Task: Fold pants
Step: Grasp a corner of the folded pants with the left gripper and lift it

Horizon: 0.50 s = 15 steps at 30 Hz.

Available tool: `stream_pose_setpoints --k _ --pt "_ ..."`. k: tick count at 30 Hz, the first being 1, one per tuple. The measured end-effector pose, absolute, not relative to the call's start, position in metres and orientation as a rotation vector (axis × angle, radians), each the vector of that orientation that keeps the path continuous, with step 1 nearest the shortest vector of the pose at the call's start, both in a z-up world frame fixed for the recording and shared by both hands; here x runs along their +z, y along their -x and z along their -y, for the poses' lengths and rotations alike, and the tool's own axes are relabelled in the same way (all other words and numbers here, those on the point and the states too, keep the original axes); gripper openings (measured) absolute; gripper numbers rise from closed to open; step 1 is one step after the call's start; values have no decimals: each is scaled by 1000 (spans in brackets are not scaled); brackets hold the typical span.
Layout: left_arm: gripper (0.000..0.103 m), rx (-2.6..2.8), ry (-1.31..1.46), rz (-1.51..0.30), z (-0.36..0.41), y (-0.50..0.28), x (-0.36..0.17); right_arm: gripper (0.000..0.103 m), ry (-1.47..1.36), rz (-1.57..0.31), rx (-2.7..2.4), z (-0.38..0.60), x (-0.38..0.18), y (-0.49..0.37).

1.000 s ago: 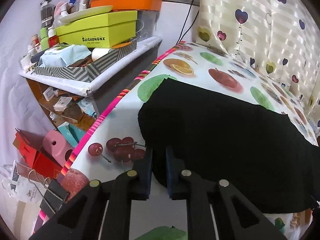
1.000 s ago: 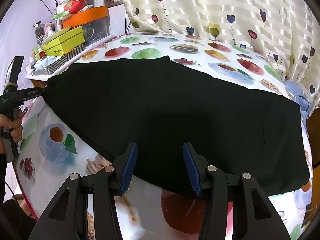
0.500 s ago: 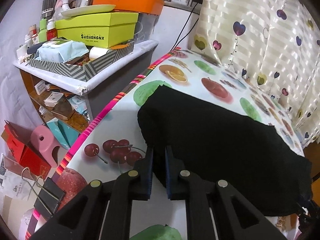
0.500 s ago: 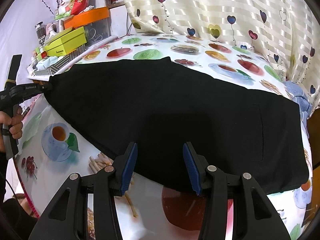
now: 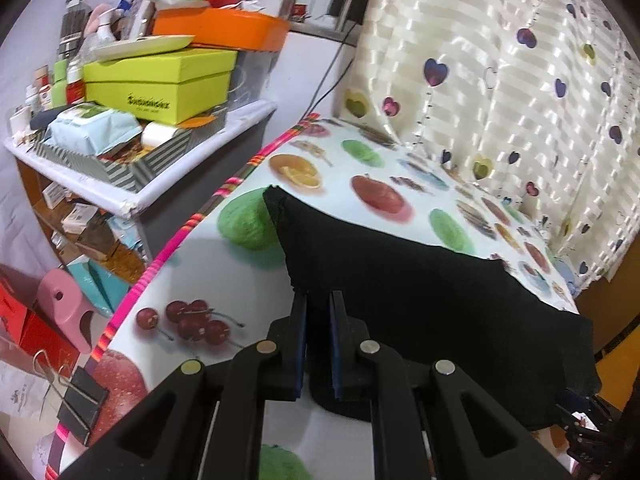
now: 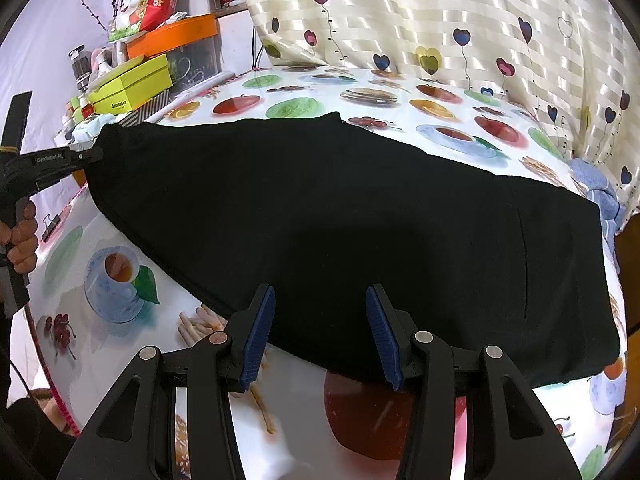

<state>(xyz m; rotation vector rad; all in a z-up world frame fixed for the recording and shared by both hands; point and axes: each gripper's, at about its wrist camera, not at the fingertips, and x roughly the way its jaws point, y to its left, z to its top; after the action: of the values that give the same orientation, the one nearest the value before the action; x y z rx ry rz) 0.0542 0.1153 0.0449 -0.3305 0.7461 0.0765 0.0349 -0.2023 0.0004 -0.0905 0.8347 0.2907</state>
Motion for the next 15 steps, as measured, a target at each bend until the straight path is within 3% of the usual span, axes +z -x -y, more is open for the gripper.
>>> stream_pose_setpoints --k 15 --pt "11 -250 239 -706 -15 -73 81 48 57 -832 269 214 2 -33"
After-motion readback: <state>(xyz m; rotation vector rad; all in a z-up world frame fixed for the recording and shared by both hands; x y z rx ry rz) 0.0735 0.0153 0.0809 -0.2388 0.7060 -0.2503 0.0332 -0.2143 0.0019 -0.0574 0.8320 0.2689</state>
